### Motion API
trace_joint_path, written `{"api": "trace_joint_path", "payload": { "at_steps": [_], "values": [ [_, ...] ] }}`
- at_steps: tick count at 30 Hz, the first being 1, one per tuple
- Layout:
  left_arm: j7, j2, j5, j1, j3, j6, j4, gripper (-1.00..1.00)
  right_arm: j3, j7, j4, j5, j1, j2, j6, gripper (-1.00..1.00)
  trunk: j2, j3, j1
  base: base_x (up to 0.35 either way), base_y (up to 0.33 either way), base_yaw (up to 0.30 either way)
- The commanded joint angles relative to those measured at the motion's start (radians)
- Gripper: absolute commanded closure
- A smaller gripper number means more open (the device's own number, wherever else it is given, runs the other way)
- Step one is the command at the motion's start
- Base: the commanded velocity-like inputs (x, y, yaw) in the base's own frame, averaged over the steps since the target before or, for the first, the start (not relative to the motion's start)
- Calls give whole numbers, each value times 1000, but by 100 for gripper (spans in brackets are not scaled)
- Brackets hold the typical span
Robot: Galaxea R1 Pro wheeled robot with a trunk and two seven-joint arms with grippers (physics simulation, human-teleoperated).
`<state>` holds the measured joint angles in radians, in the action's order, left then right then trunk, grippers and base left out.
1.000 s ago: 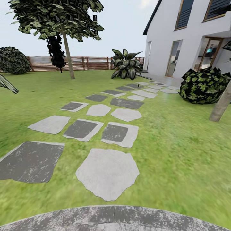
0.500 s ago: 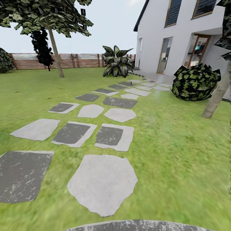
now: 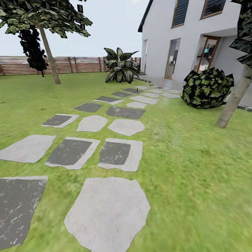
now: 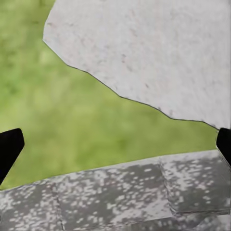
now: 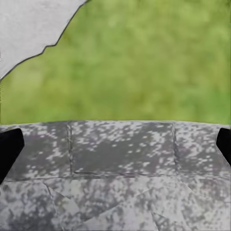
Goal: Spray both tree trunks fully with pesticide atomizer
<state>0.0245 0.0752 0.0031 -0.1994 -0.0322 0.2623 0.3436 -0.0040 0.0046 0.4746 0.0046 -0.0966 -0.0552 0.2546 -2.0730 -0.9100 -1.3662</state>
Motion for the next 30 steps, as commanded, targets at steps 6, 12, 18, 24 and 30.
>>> {"api": "trace_joint_path", "payload": {
  "at_steps": [6, 12, 18, 24, 30],
  "values": [
    [0, 0, 0, 0, 0, 0, 0, -100, -2, 1, 2, 0, 0, 0, 0, -100, 0, 0, 0, 336, 80, -2],
    [0, 0, 0, 0, 0, 0, 0, -100, 4, 6, 1, 1, 0, 0, 0, -100, 0, 0, 0, 336, 79, 0],
    [0, 0, 0, 0, 0, 0, 0, -100, 5, 6, 0, 2, 0, 0, 0, -100, 0, 0, 0, 336, 76, 0],
    [0, 0, 0, 0, 0, 1, 0, -100, 6, 3, -1, 1, 0, 0, 0, -100, 0, 0, 0, 337, 74, 0],
    [0, 0, 0, 0, 0, 1, 0, -100, 6, 2, -1, 1, 0, 0, 0, -100, 0, 0, 0, 337, 33, 0]
  ]
}}
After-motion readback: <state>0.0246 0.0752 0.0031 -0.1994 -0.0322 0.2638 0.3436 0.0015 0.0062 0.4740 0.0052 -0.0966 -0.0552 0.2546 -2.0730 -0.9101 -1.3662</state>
